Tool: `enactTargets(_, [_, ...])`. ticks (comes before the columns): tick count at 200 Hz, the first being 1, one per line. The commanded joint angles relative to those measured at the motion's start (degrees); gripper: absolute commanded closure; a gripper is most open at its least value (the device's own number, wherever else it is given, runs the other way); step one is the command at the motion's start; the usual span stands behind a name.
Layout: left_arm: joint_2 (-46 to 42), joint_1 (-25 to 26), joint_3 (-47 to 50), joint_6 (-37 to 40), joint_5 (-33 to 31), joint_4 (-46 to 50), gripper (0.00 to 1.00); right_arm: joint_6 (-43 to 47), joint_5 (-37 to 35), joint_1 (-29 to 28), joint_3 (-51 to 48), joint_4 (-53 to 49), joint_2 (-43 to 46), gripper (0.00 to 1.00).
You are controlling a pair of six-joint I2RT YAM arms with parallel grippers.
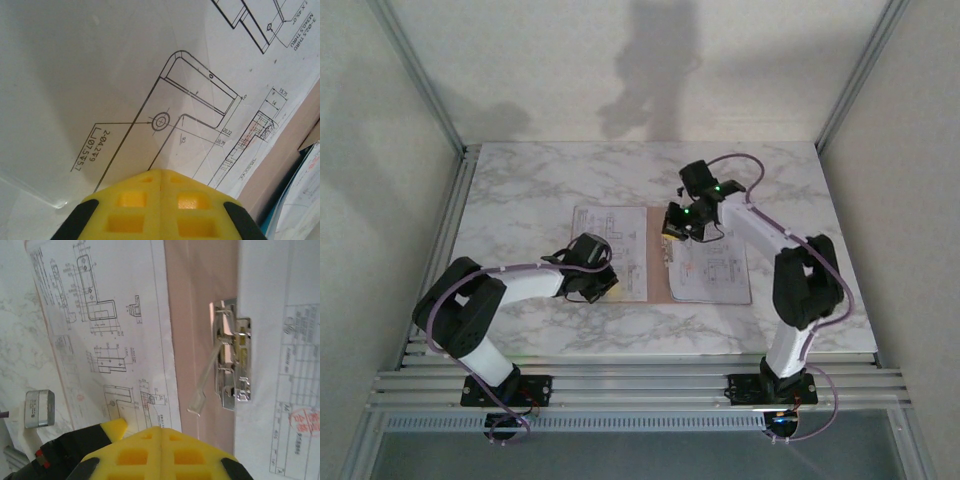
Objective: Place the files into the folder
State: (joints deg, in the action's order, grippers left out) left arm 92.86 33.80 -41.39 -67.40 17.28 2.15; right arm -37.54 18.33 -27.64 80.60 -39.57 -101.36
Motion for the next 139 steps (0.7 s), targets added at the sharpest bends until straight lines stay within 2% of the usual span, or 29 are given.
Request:
enactTargets(1, [2.14,2.23,1.40,-4.58,-0.20,-0.62,1.00,-3.04,-4.37,1.85,-5.38,1.37,5.96,0.92])
enactTargets(34, [3.48,5.19,0.25,-9.11,-0.84,-3.36,1.00,-5.37,-4.20,5.95,-13.89,3.71,12.82,0.83])
enactTargets(70, [9.49,9.47,-7.16,-9.54,-0.29,-3.47,0.99,-6.84,0.04,12.42,-19.88,5.58,17.08,0.72])
enactTargets(103, [16.69,12.82,-16.29,-7.18,1.40,-1.30,1.00,-9.24,6.38,16.41,-22.02,9.58,16.49,0.61])
enactTargets(139, [22.71,14.66,-25.43,-2.83,5.33,0.62,0.98,-13.86,10.33,19.09,-22.54,15.63,12.99,0.58])
